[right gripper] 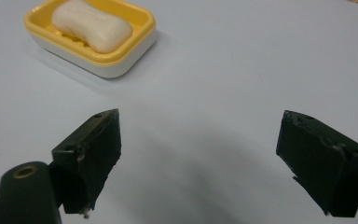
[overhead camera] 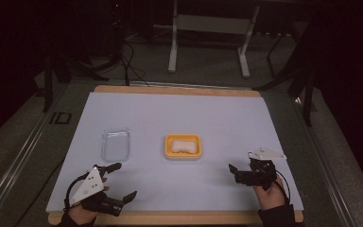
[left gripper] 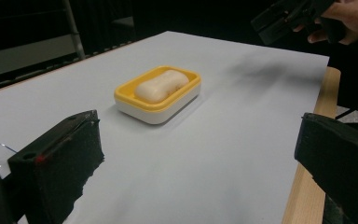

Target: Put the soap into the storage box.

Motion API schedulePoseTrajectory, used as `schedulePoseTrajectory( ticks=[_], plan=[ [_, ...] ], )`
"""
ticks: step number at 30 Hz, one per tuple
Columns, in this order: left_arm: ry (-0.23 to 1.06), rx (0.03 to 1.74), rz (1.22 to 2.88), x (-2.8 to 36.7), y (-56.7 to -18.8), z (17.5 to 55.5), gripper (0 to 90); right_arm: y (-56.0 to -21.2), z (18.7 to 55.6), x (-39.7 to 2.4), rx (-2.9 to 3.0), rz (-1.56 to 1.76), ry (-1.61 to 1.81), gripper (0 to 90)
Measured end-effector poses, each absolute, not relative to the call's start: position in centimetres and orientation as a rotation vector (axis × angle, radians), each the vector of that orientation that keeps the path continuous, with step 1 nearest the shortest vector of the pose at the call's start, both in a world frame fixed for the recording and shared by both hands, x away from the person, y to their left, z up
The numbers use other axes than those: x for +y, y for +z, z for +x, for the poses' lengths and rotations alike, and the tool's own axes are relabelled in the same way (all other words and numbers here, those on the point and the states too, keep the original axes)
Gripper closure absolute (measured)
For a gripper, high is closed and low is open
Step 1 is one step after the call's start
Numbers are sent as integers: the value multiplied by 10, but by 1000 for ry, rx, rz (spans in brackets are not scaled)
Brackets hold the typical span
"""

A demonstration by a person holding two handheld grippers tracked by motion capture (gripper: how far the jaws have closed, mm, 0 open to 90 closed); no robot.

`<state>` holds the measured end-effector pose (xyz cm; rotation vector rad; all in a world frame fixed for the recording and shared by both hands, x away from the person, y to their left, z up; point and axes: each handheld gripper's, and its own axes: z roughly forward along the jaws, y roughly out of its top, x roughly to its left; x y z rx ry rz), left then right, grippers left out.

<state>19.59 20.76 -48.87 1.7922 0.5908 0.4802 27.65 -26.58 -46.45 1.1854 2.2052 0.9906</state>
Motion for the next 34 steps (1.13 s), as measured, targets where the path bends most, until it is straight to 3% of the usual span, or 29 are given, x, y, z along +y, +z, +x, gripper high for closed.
schedulePoseTrajectory(
  ticks=[34],
  plan=[
    [462, 603, 1803, 206, -490, 199, 11, -471, 279, -251, 2235, 1074, 988, 146]
  ],
)
